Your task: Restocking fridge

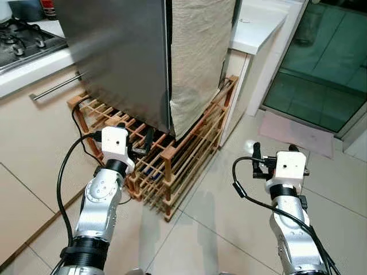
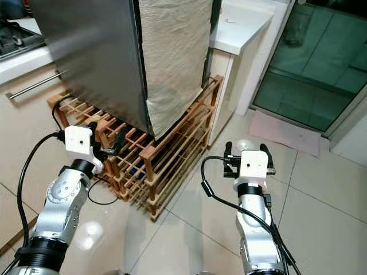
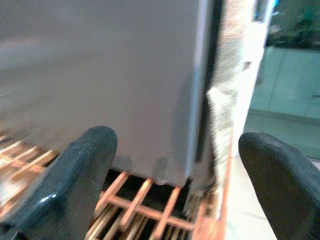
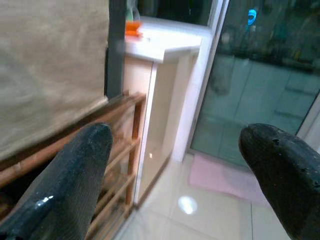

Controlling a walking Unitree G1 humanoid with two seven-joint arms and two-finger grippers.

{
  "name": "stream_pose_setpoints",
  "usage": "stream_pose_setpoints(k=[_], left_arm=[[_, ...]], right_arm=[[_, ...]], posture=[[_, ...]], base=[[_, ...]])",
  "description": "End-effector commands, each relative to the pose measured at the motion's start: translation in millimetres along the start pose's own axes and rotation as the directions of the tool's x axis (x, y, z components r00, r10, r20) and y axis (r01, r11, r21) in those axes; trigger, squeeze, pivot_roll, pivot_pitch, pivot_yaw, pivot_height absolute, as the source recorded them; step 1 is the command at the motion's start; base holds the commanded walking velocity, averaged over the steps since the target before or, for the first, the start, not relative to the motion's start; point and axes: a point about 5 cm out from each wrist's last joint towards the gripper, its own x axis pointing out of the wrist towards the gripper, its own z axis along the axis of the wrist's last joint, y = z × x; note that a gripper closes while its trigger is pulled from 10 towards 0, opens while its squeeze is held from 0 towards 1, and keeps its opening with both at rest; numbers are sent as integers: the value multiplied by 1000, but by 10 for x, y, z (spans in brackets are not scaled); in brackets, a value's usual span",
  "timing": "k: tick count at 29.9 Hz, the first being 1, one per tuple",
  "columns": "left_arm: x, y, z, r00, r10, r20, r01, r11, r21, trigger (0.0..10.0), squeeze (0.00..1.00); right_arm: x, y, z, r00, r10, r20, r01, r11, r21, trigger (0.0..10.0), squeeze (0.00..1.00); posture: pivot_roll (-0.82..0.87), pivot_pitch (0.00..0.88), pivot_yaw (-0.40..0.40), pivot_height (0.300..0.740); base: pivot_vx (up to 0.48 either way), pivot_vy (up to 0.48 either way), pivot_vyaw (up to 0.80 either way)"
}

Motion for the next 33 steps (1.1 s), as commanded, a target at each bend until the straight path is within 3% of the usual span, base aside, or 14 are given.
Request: stream_pose_setpoints(k=[1, 5, 11, 19, 27, 33], left_arm=[[0, -56, 107, 999, -38, 25, 38, 999, -1, 10000, 0], [-16, -44, 170, 999, -38, 32, 38, 999, -17, 10000, 0], [-39, -51, -2, 999, 31, -29, -32, 999, -26, 10000, 0], [0, -151, 22, 1000, 8, -21, -9, 998, -64, 10000, 0], [26, -126, 47, 1000, -17, -5, 17, 1000, -25, 10000, 0], [82, -111, 58, 1000, -12, -6, 12, 1000, -3, 10000, 0]], right_arm=[[-19, -22, 76, 1000, 8, 12, -8, 1000, -17, 10000, 0], [-57, -61, 56, 1000, 1, -9, -1, 1000, -18, 10000, 0], [-59, -84, -63, 997, -39, -64, 38, 999, -10, 10000, 0], [18, -71, -2, 998, -44, -40, 44, 999, -10, 10000, 0], [77, -90, -7, 998, -48, -39, 48, 999, -11, 10000, 0], [117, -67, -16, 998, -44, -40, 43, 999, -12, 10000, 0]], posture=[[-82, 0, -14, 740], [-83, 0, -15, 740], [-86, 0, -4, 740], [-90, 0, -2, 740], [-87, 0, 3, 740], [-86, 0, 4, 740]], base=[[0, 0, 0], [0, 0, 0], [0, 0, 0], [0, 0, 0], [0, 0, 0], [0, -369, 0]])
